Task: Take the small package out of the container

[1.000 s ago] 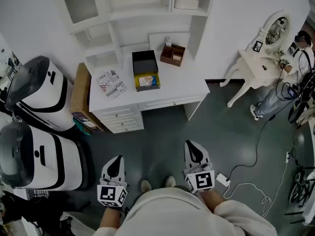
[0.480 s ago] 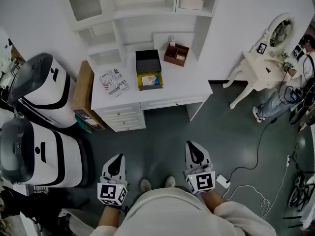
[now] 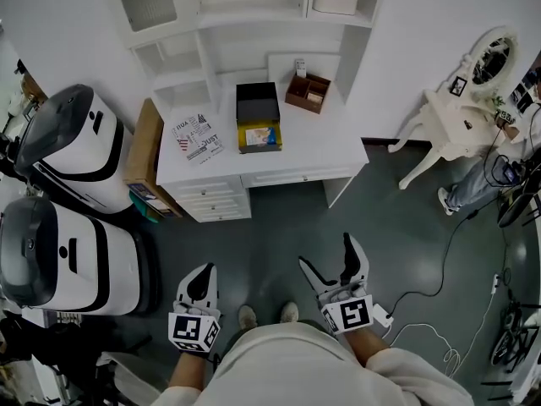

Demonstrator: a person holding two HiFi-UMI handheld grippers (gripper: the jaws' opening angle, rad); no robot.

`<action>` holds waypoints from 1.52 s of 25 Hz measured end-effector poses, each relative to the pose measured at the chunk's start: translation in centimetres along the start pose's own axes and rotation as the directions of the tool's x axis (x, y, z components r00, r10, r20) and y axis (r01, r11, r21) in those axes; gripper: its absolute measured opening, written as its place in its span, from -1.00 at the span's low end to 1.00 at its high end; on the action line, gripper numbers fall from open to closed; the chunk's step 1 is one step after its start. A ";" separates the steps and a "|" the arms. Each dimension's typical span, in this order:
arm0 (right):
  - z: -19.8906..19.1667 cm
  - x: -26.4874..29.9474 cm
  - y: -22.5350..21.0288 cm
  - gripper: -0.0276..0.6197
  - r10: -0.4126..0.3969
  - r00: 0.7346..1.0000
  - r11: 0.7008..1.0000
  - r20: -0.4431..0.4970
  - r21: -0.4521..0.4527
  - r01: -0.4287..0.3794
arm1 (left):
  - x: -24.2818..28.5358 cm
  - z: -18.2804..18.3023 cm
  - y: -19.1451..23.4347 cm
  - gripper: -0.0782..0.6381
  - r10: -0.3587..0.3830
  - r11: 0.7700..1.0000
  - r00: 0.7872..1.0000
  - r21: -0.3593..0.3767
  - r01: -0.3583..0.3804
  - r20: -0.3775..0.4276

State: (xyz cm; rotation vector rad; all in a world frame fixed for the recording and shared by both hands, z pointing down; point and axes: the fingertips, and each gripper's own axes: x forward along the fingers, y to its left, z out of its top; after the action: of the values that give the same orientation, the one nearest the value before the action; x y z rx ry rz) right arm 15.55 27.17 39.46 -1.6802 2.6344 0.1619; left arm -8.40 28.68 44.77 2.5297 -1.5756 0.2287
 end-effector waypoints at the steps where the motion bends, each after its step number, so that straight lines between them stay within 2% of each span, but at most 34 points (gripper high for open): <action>1: 0.1 0.0 -0.1 0.42 0.003 1.000 1.000 0.005 -0.010 -0.002 | 0.1 -0.1 -0.1 -0.76 0.000 1.000 1.000 -0.001 0.000 -0.003; 5: -0.4 0.1 -0.3 0.44 0.023 1.000 1.000 -0.007 -0.015 -0.023 | 0.8 -0.2 -0.6 -0.76 0.002 1.000 1.000 0.005 -0.002 -0.013; 9: -1.4 -0.3 -0.3 0.43 0.068 0.995 0.997 -0.069 -0.018 -0.070 | 1.3 0.0 -1.2 -0.76 0.022 1.000 1.000 0.010 -0.022 -0.018; 13: -0.7 0.2 -1.8 0.43 0.081 0.997 0.996 0.000 -0.020 -0.081 | 1.6 -0.1 -1.9 -0.76 0.043 0.999 0.999 0.020 -0.043 -0.024; 18: -1.9 2.6 -3.2 0.43 0.078 0.997 0.997 -0.006 -0.026 -0.078 | 2.7 -1.5 -0.8 -0.76 0.064 0.998 0.997 0.003 -0.064 -0.053; 21: -2.7 5.4 -3.9 0.43 0.073 0.997 0.997 -0.010 -0.036 -0.073 | 5.3 -1.8 1.3 -0.76 0.066 0.998 0.997 -0.013 -0.066 -0.049; 26: -4.2 11.6 -5.3 0.43 0.048 0.998 0.998 -0.039 -0.043 -0.050 | 11.9 -1.7 5.2 -0.76 0.021 0.999 0.999 -0.032 -0.023 -0.048; 32: -4.3 21.0 -7.7 0.43 0.004 0.998 0.999 -0.064 -0.045 -0.007 | 20.3 1.6 11.2 -0.76 -0.035 0.999 0.998 -0.037 0.033 -0.053; 38: -4.5 29.6 -9.3 0.42 -0.031 0.996 0.999 -0.088 -0.046 0.027 | 25.8 3.7 17.1 -0.76 -0.061 0.997 0.996 -0.042 0.058 -0.065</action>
State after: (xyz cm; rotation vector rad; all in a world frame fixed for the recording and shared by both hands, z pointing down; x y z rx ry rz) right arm 11.66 -3.91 41.20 -1.7787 2.6875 0.1502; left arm -12.37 -2.12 47.41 2.5074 -1.4640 0.2687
